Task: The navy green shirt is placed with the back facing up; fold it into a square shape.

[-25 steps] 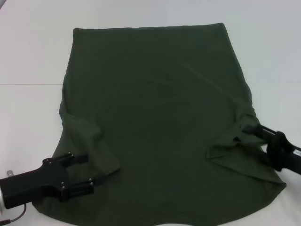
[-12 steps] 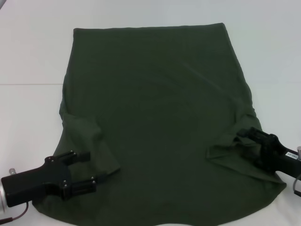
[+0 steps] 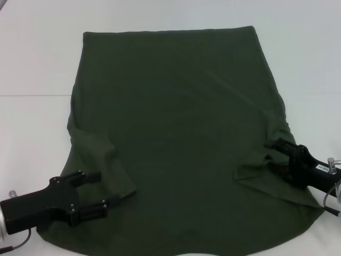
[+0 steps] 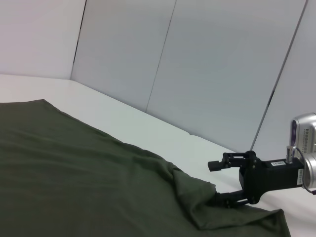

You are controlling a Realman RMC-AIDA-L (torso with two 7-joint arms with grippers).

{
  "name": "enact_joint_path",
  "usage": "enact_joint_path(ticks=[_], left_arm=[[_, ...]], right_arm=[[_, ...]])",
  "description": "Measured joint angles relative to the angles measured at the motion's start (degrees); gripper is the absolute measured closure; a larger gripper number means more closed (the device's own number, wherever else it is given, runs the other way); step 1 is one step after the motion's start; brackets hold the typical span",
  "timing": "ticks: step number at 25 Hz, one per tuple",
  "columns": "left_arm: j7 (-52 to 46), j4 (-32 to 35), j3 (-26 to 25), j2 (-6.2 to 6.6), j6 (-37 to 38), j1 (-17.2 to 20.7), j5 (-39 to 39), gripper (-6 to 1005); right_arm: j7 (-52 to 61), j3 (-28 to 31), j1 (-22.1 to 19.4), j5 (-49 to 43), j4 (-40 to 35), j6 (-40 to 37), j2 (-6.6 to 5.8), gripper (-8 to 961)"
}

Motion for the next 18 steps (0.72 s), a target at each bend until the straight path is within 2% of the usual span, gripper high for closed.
enact_joint_path(ticks=[18], left_arm=[[-0.2, 0.0, 0.0, -0.06, 0.0, 0.2, -0.5, 125]], right_arm=[[-0.3, 0.0, 2.8, 0.2, -0.3, 5.0, 0.00, 128]])
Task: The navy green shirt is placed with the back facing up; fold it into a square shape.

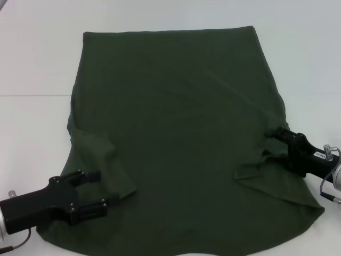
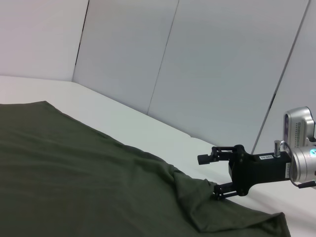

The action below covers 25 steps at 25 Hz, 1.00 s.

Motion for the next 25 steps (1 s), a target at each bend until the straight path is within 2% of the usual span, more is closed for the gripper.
enact_joint_path(ticks=[10, 20, 25], left_arm=[[0.0, 0.0, 0.0, 0.00, 0.0, 0.2, -0.1, 125], [0.0, 0.0, 0.0, -0.08, 0.1, 0.6, -0.1, 125], [-0.1, 0.0, -0.6, -0.09, 0.0, 0.7, -0.3, 125]], right_arm=[[-2.0, -0.5, 3.1, 1.4, 0.3, 1.1, 0.01, 127], [-10.3, -1.3, 10.6, 1.1, 2.3, 5.5, 0.53, 127], [-12.2, -3.7, 11.0, 1.3, 2.1, 4.6, 0.46, 128]])
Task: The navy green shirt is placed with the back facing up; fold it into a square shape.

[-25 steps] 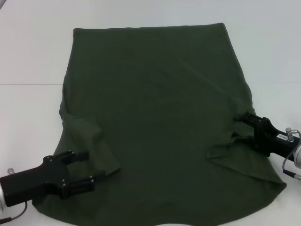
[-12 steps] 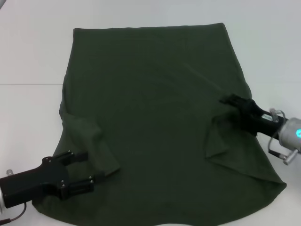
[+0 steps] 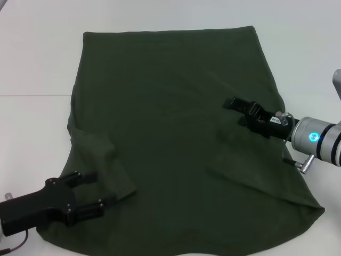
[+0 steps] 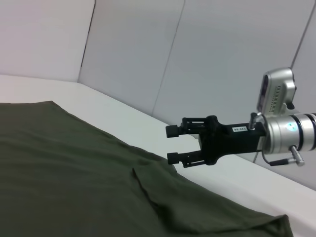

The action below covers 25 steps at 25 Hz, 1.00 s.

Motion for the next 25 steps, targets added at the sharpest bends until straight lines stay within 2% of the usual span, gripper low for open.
enact_joint_path(ticks=[6, 11, 15, 17, 25], left_arm=[[-0.8, -0.8, -1.4, 0.20, 0.0, -0.3, -0.1, 124], [-6.2, -1.3, -2.6, 1.25, 1.1, -0.3, -0.5, 124], [-13.2, -1.5, -2.6, 2.89, 2.0, -0.3, -0.4, 124], [-16.7, -1.8, -1.9, 4.10, 2.6, -0.4, -0.2, 124], [-23.7, -1.9, -1.1, 7.86, 6.3, -0.4, 2.0, 124]], right_arm=[[-5.4, 0.2, -2.8, 0.1, -2.0, -7.0, -0.26, 128], [-13.9, 0.1, -7.9, 0.0, -5.9, -17.3, -0.45, 128], [-24.1, -0.2, -12.5, -0.3, -10.1, -29.5, -0.58, 128], [-31.6, -1.1, -15.3, -0.4, -12.7, -36.1, -0.61, 127], [-58.8, -4.9, -22.4, -1.7, -14.9, -45.6, -0.36, 127]])
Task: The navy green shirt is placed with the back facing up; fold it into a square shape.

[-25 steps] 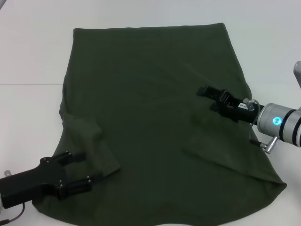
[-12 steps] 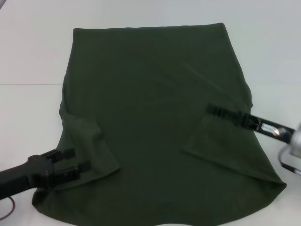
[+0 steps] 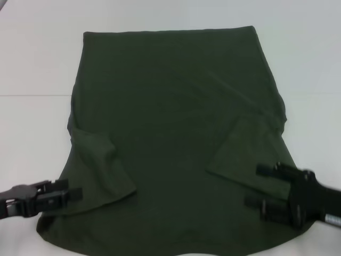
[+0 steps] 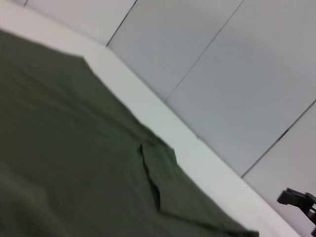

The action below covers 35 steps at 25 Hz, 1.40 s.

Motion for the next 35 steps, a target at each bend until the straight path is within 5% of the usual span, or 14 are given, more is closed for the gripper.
enact_joint_path(ticks=[7, 20, 28, 35], left_arm=[[-4.4, 0.0, 0.1, 0.50, 1.4, -1.1, 7.1, 124], [-0.1, 0.2, 2.2, 0.16, 4.4, -1.5, 8.1, 124], [-18.8, 3.2, 2.3, 1.48, -1.5, -2.3, 9.3, 124], [-38.2, 6.1, 2.1, 3.68, -1.7, -5.8, 20.3, 124]], right_arm=[[-15.4, -0.9, -3.4, -2.3, 1.6, 0.6, 0.38, 127], [-18.5, -3.5, -2.3, -2.6, 2.1, 4.8, 0.25, 128], [-18.8, -4.7, -1.6, -2.6, 3.3, 4.8, 0.34, 128], [-18.8, -5.4, -1.2, -2.6, 3.4, 4.7, 0.25, 127]])
